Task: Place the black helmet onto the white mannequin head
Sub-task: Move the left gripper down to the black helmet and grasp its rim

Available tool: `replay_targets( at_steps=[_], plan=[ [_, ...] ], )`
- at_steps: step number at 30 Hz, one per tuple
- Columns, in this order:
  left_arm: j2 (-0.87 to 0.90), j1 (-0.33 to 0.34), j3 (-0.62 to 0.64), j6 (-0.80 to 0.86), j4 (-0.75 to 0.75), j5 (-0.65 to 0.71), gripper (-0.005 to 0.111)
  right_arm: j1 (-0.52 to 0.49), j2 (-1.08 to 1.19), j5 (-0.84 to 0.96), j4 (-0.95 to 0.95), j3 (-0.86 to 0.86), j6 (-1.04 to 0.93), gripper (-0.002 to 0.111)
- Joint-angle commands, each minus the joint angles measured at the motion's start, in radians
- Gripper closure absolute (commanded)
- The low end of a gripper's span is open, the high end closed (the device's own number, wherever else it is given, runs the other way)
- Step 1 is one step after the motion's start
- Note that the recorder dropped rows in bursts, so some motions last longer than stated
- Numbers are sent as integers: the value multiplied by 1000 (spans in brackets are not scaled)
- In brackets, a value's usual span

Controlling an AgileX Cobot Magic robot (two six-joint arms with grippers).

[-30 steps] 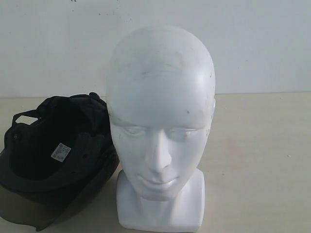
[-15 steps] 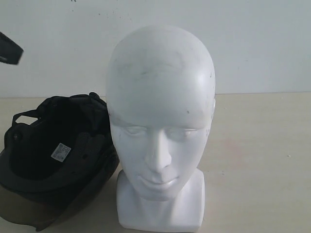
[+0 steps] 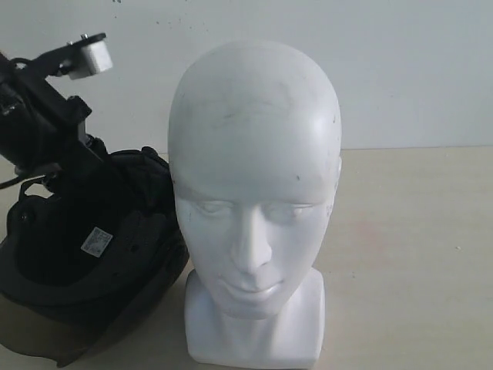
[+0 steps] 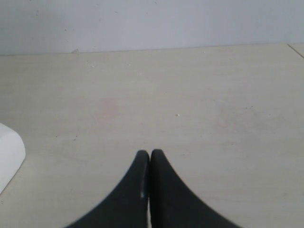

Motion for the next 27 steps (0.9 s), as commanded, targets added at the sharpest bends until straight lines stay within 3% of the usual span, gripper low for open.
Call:
replay_targets(
  at_steps=[1, 5, 9, 11, 13, 17, 20, 21, 23, 27],
  plan=[
    [-15, -8, 12, -13, 51, 1, 102, -5, -5, -12, -6, -1, 0, 108],
    [-91, -23, 19, -70, 62, 1, 102, -5, -5, -12, -6, -1, 0, 108],
    [-213, -108, 97, -160, 196, 1, 102, -5, -5, -12, -6, -1, 0, 108],
    [-280, -151, 181, -224, 377, -135, 102, -5, -5, -12, -6, -1, 0, 108],
    [-288, -152, 214, -224, 383, -277, 102, -5, -5, -12, -6, -1, 0, 108],
    [-207, -153, 212, -219, 330, -290, 101, -5, -5, -12, -6, -1, 0, 108],
    [-124, -153, 212, -181, 331, -290, 74, -5, -5, -12, -6, -1, 0, 108],
    [-97, -153, 212, -181, 331, -290, 58, -5, -5, -12, -6, -1, 0, 108],
    [-49, -153, 212, -181, 301, -292, 37, -5, -5, -12, -6, -1, 0, 108],
    [40, -155, 212, -142, 205, -333, 34, -5, -5, -12, -6, -1, 0, 108]
  ],
)
